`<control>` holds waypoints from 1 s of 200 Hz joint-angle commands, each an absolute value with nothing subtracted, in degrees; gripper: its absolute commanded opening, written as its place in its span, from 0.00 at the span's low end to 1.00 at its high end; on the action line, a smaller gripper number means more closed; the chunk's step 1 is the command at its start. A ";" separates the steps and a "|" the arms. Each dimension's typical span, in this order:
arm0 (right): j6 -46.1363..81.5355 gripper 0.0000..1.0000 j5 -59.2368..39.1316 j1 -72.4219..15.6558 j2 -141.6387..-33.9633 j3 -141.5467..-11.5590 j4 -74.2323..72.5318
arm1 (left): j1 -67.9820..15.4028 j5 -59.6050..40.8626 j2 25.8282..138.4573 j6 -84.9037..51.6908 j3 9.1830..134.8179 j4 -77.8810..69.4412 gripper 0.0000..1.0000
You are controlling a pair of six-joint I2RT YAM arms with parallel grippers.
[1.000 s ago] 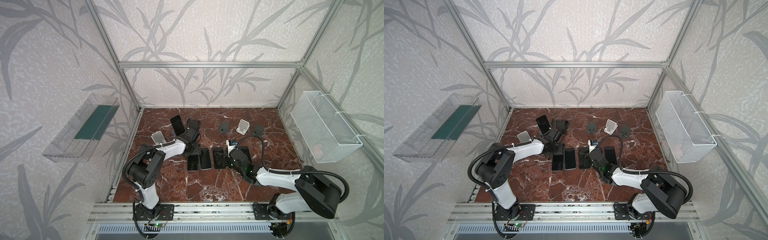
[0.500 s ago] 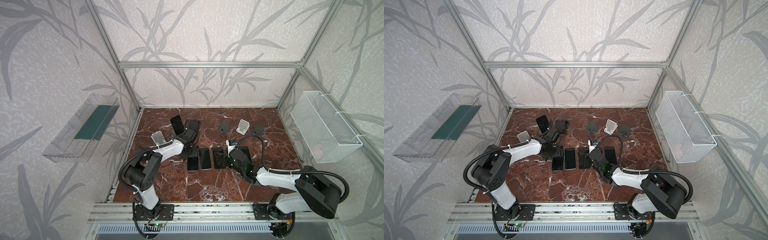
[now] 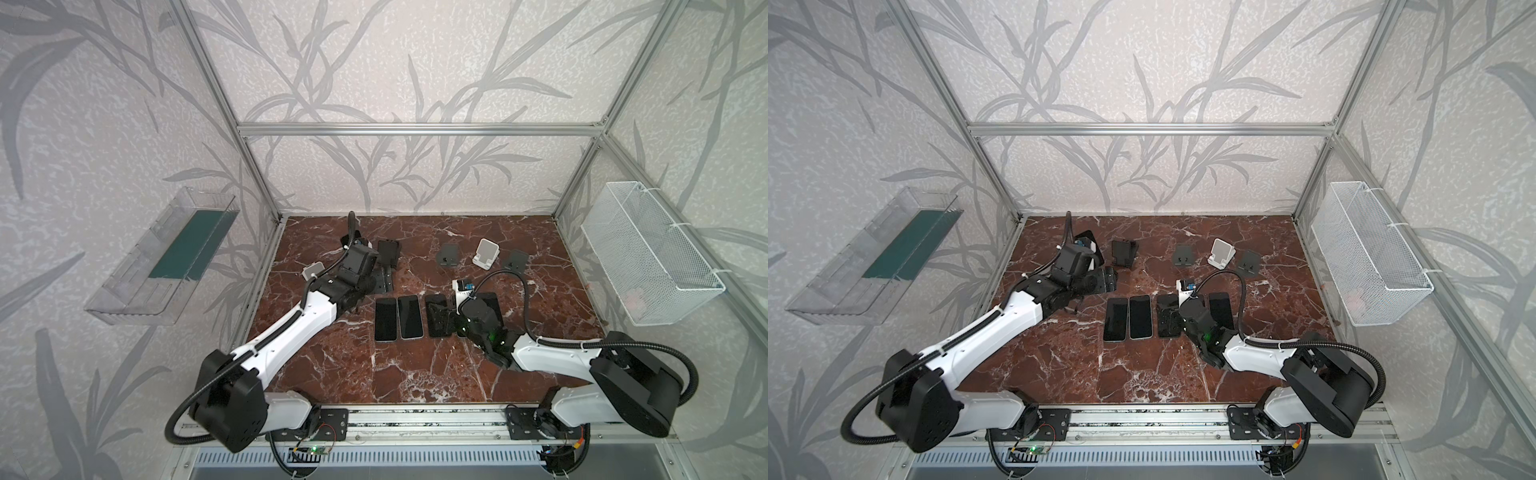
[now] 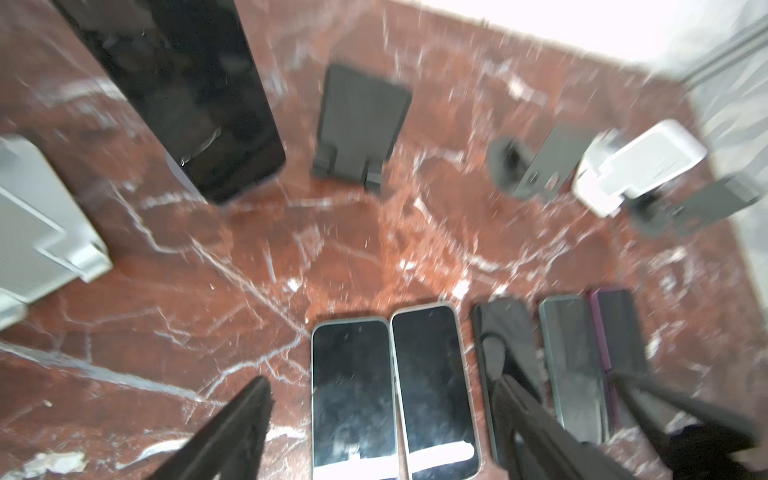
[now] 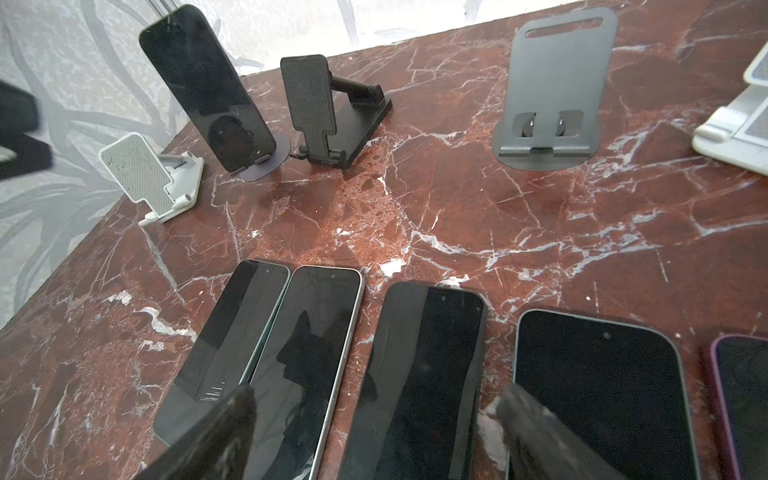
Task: Remove the phone from the phone stand
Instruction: 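Raise the left gripper and move it toward the far phone stands, then lower the left gripper over the dark phone on its stand, close it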
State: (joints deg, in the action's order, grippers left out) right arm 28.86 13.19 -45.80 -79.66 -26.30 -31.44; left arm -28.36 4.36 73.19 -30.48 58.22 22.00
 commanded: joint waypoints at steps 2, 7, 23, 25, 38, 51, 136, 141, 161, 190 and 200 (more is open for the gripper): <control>28.22 0.92 14.78 -45.61 -78.07 -26.45 -31.96 | -28.19 13.85 68.87 -29.67 57.60 17.92 0.95; 28.21 0.92 14.76 -45.62 -78.21 -26.46 -31.91 | -28.10 15.18 68.57 -29.89 57.61 16.97 0.98; 28.22 0.92 14.59 -45.62 -78.48 -26.70 -31.94 | -28.11 19.61 69.17 -30.53 59.50 16.68 0.99; 28.21 0.92 14.52 -45.62 -78.48 -26.71 -31.91 | -28.10 20.28 69.46 -30.79 59.96 16.96 0.99; 28.06 0.92 14.47 -45.62 -78.17 -26.92 -31.59 | -28.08 23.31 71.79 -31.66 63.15 19.01 0.99; 27.74 0.92 15.00 -45.62 -77.36 -26.64 -31.38 | -27.84 27.66 75.01 -33.34 66.92 21.73 0.99; 26.81 0.92 16.97 -45.53 -75.23 -26.08 -30.90 | -15.47 15.64 94.87 -42.80 81.65 28.61 0.82; 26.85 0.92 16.79 -45.53 -75.15 -26.10 -30.77 | -15.47 14.52 95.63 -41.68 82.59 29.01 0.83; 26.90 0.92 16.40 -45.53 -74.79 -26.19 -30.54 | -15.95 13.34 97.05 -40.40 83.77 29.06 0.90; 27.05 0.92 16.57 -45.53 -74.55 -26.10 -30.41 | -16.35 16.75 98.78 -39.64 84.86 28.99 0.99; 27.15 0.92 16.44 -45.53 -74.94 -26.03 -30.79 | -16.59 18.50 99.98 -40.00 86.40 31.08 0.99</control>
